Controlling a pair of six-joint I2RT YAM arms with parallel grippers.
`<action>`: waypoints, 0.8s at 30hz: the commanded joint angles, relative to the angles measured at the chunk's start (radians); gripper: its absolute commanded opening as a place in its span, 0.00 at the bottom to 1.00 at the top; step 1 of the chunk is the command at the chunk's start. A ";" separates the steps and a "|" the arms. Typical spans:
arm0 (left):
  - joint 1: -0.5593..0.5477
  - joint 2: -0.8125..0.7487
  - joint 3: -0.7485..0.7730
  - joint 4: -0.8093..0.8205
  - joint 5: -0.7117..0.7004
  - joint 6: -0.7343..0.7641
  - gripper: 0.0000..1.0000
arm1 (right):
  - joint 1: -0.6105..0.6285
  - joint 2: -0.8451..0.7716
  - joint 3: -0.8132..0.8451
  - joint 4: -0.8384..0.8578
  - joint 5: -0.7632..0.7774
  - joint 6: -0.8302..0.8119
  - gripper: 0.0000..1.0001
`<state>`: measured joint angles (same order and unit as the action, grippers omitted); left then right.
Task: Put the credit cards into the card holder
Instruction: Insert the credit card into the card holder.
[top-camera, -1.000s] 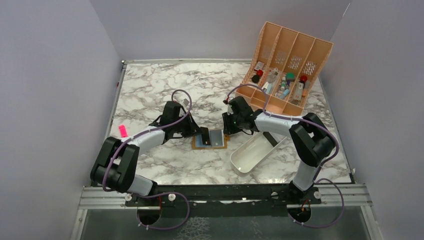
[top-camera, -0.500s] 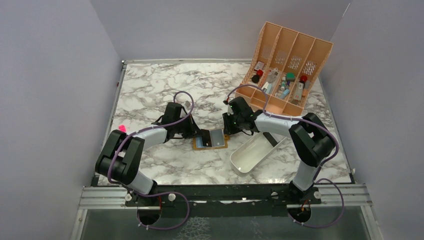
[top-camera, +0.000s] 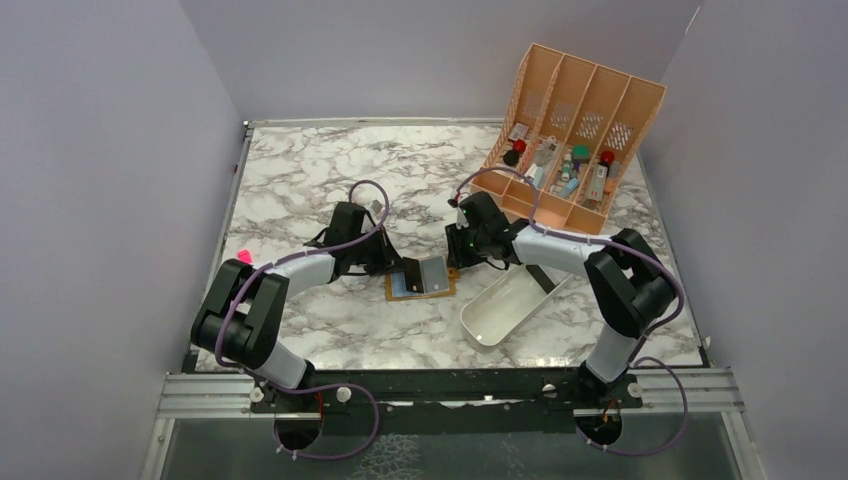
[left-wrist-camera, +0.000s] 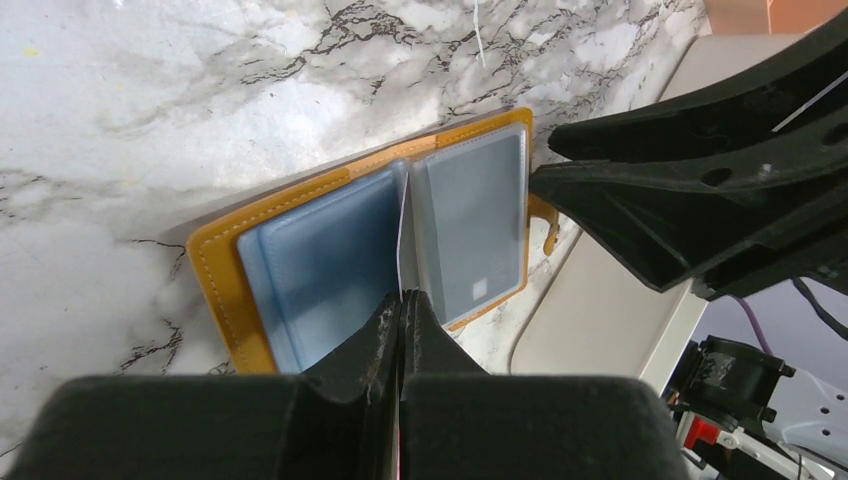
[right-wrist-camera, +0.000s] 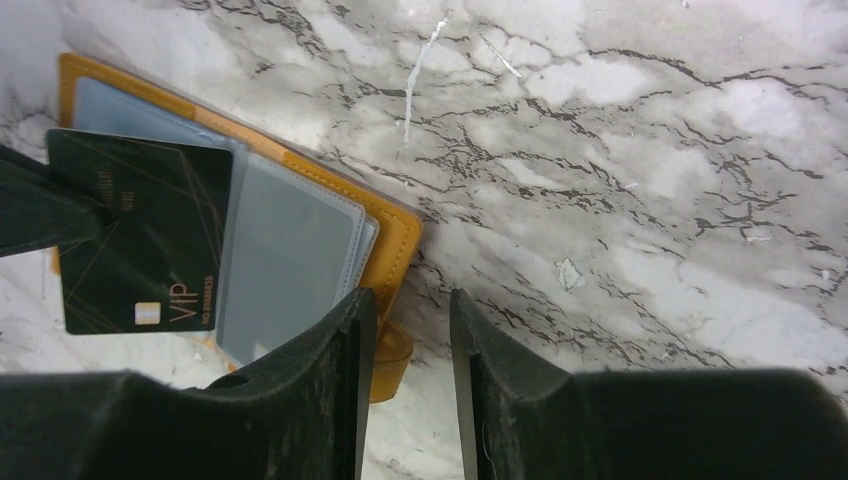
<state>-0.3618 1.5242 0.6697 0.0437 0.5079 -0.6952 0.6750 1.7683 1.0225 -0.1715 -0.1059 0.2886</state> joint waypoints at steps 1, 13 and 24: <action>0.004 0.014 0.023 -0.021 -0.011 0.024 0.00 | 0.008 -0.071 0.015 -0.013 -0.024 0.003 0.40; 0.004 0.012 0.022 -0.018 -0.005 0.016 0.00 | 0.017 -0.010 0.069 -0.016 -0.025 -0.012 0.45; 0.005 -0.011 0.028 -0.013 0.026 -0.025 0.00 | 0.019 0.072 0.042 -0.050 0.078 -0.015 0.33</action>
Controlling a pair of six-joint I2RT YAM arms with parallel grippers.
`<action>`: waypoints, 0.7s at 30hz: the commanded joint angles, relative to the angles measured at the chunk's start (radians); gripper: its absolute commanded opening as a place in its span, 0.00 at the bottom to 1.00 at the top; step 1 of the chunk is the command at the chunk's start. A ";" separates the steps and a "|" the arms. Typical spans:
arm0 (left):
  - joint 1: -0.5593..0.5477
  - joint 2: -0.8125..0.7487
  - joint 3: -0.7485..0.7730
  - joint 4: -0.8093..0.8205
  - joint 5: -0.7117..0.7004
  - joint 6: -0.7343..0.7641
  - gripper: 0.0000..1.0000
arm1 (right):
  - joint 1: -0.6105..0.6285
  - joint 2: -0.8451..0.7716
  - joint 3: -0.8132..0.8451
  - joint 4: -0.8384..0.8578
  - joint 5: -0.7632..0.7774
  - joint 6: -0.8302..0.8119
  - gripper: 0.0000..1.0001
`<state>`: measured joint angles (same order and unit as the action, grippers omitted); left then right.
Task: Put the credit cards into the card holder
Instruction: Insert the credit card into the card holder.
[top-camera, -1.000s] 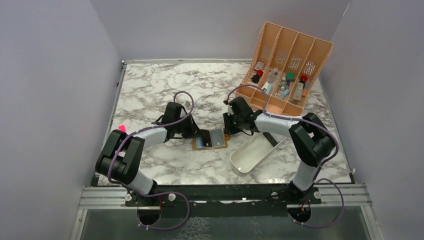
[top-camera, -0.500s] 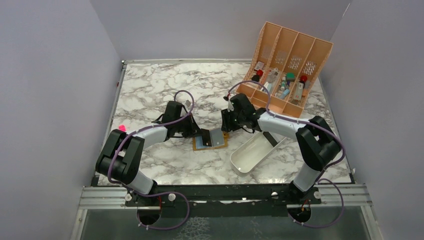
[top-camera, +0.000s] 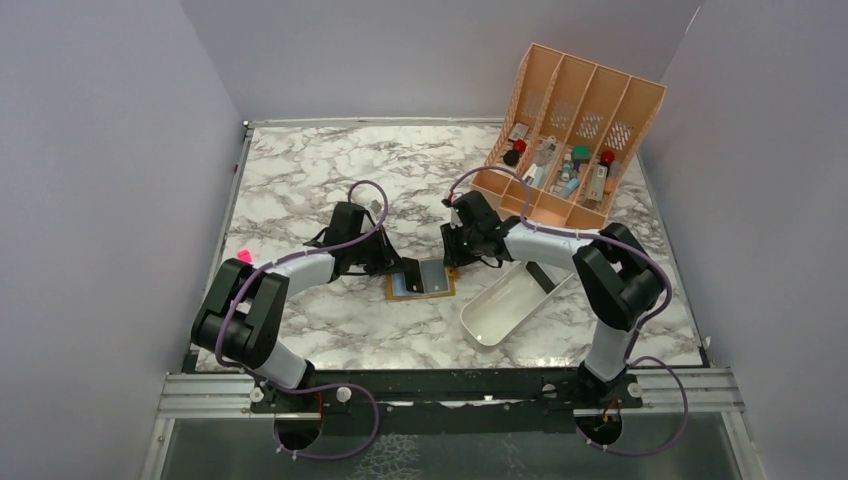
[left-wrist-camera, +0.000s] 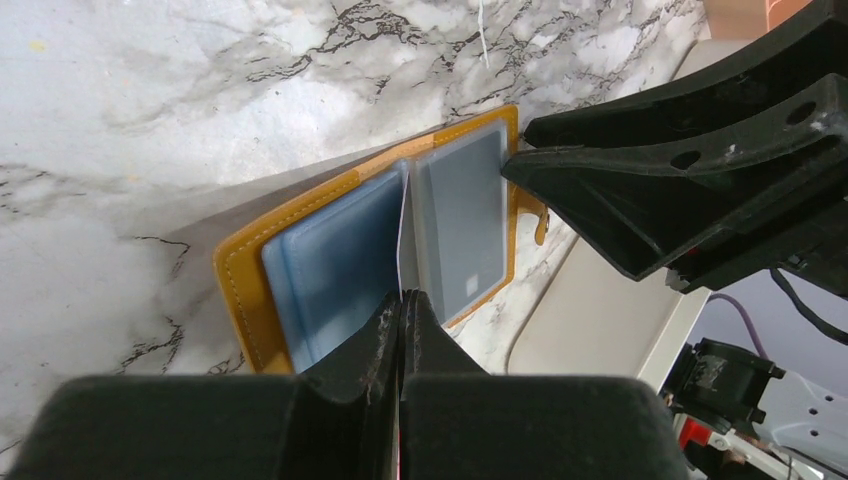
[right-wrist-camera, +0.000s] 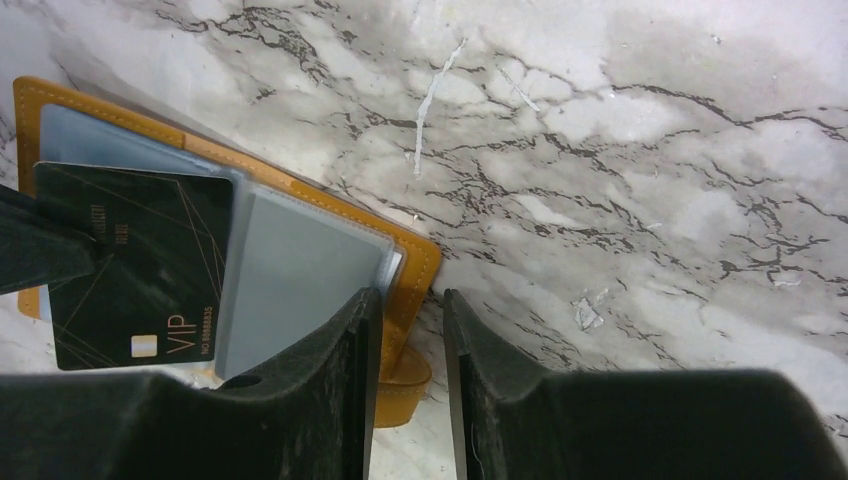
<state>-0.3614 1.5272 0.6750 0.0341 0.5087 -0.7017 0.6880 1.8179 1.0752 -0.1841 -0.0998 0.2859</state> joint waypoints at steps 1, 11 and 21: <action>0.007 -0.017 0.022 0.004 0.035 -0.026 0.00 | 0.007 0.024 -0.017 -0.038 0.077 -0.011 0.32; 0.014 -0.020 -0.004 0.077 0.088 -0.074 0.00 | 0.007 0.026 -0.055 -0.009 0.064 -0.002 0.29; 0.014 -0.007 -0.003 0.042 0.029 -0.055 0.00 | 0.007 0.029 -0.059 -0.005 0.056 -0.004 0.28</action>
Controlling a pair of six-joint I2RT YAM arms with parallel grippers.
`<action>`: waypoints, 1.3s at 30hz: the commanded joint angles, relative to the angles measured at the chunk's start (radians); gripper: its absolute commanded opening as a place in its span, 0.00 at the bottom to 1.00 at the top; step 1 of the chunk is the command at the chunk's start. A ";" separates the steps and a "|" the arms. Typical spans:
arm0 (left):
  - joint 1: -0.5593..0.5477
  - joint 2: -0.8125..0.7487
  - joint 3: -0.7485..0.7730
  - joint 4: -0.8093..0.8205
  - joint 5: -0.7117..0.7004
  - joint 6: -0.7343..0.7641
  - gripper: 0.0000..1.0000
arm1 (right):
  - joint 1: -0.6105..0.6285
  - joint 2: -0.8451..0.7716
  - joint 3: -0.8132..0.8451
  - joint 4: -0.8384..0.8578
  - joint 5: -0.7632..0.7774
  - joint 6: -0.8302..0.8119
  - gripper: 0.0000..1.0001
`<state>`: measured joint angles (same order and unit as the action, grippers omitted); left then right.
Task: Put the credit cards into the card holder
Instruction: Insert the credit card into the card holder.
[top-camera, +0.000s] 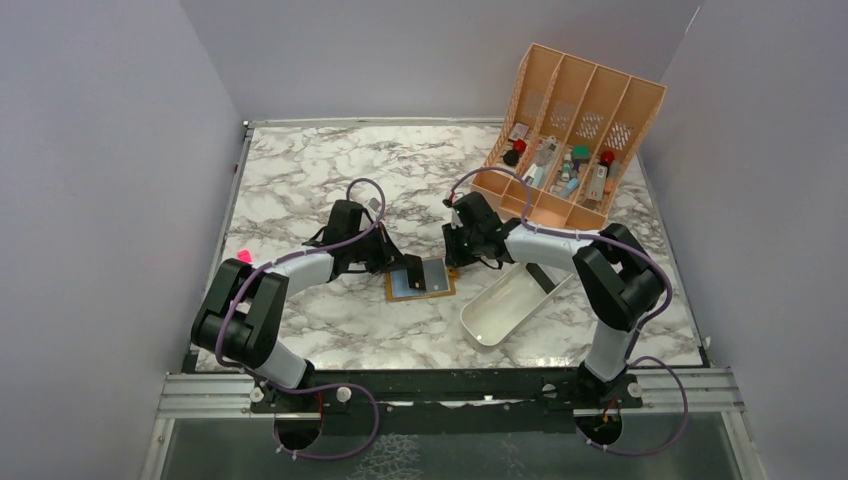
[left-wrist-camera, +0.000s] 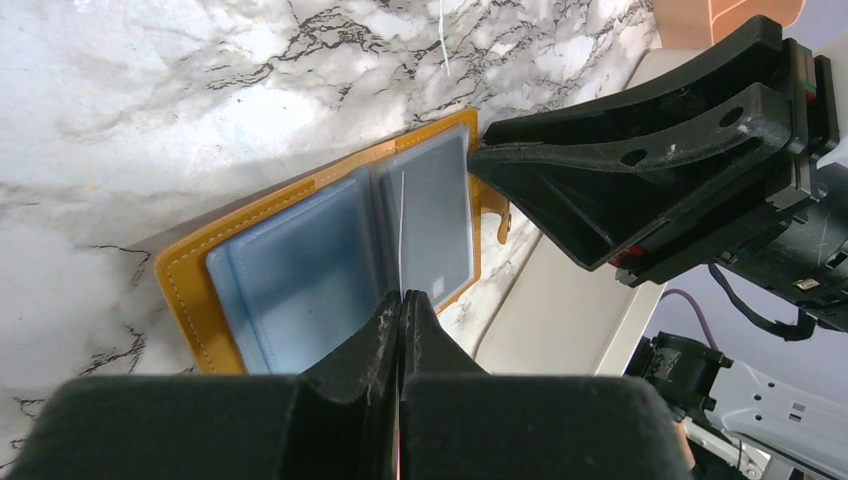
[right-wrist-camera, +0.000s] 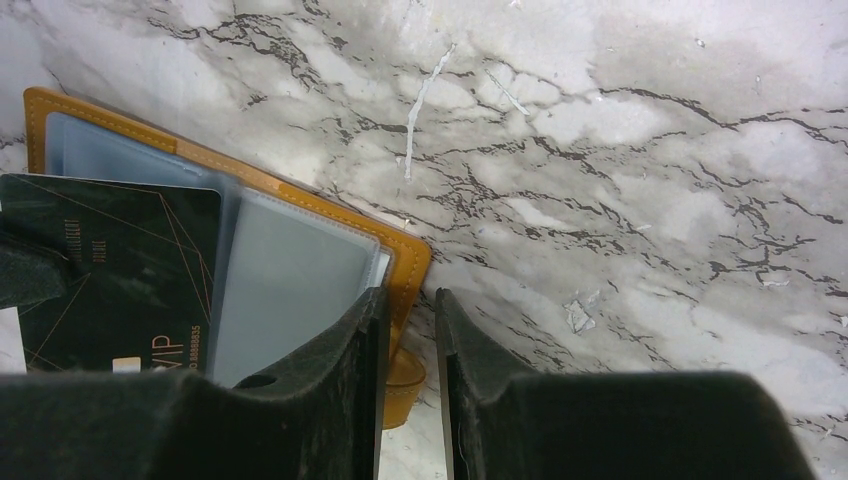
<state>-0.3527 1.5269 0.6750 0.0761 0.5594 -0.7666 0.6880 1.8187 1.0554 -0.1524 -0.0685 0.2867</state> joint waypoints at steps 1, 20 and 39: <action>0.005 -0.002 -0.005 0.001 -0.026 0.009 0.00 | 0.007 0.028 -0.040 -0.036 0.025 -0.003 0.28; 0.000 0.057 -0.076 0.078 -0.072 -0.037 0.00 | 0.007 0.025 -0.052 -0.029 0.020 0.001 0.27; -0.044 0.074 -0.095 0.117 -0.183 -0.053 0.00 | 0.007 0.034 -0.063 -0.019 0.006 0.005 0.25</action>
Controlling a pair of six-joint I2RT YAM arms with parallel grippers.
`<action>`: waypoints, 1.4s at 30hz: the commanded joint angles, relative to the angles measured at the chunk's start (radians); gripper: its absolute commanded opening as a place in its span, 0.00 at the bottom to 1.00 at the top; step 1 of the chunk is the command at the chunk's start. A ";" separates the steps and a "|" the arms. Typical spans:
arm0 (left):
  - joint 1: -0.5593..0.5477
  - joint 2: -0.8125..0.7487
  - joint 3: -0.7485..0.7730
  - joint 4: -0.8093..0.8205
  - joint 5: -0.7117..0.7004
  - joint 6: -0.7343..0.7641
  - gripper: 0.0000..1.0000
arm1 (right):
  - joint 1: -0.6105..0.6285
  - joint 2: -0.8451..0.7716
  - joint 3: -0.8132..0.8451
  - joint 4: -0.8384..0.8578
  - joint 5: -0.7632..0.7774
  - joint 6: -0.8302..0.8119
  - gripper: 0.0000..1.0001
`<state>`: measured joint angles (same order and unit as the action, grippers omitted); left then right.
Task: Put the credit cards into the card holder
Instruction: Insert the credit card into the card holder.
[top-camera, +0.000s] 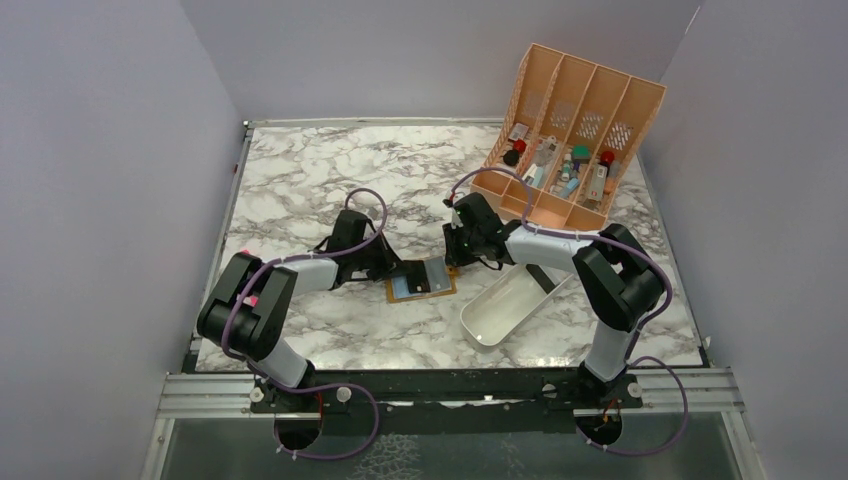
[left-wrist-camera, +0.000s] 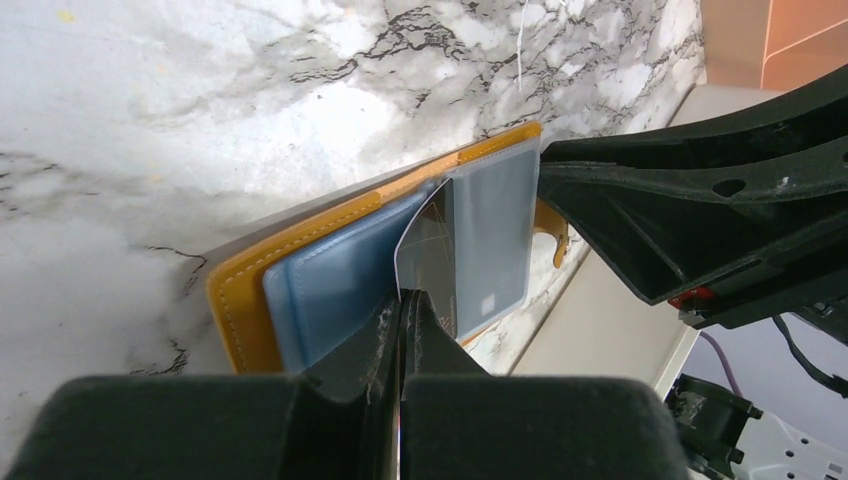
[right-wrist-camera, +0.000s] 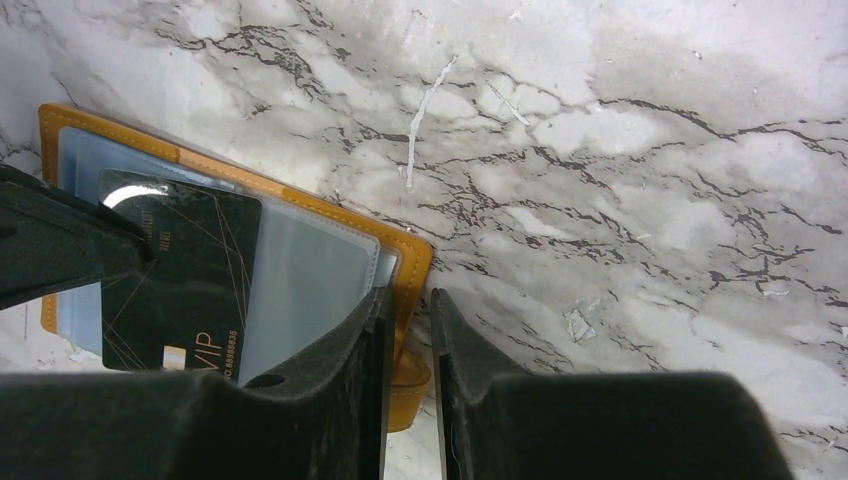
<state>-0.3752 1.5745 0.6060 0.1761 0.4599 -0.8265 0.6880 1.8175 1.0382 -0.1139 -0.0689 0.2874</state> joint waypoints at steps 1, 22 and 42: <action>-0.025 0.028 -0.029 0.018 -0.081 -0.001 0.00 | 0.007 0.035 -0.047 -0.058 0.007 0.004 0.25; -0.088 -0.021 -0.070 -0.077 -0.148 -0.047 0.00 | 0.007 0.043 -0.056 -0.046 -0.001 0.011 0.23; -0.103 -0.021 -0.024 -0.107 -0.204 -0.027 0.00 | 0.007 0.050 -0.054 -0.045 -0.008 0.012 0.22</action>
<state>-0.4728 1.5143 0.5922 0.1078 0.2920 -0.8661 0.6880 1.8149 1.0256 -0.0898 -0.0704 0.2955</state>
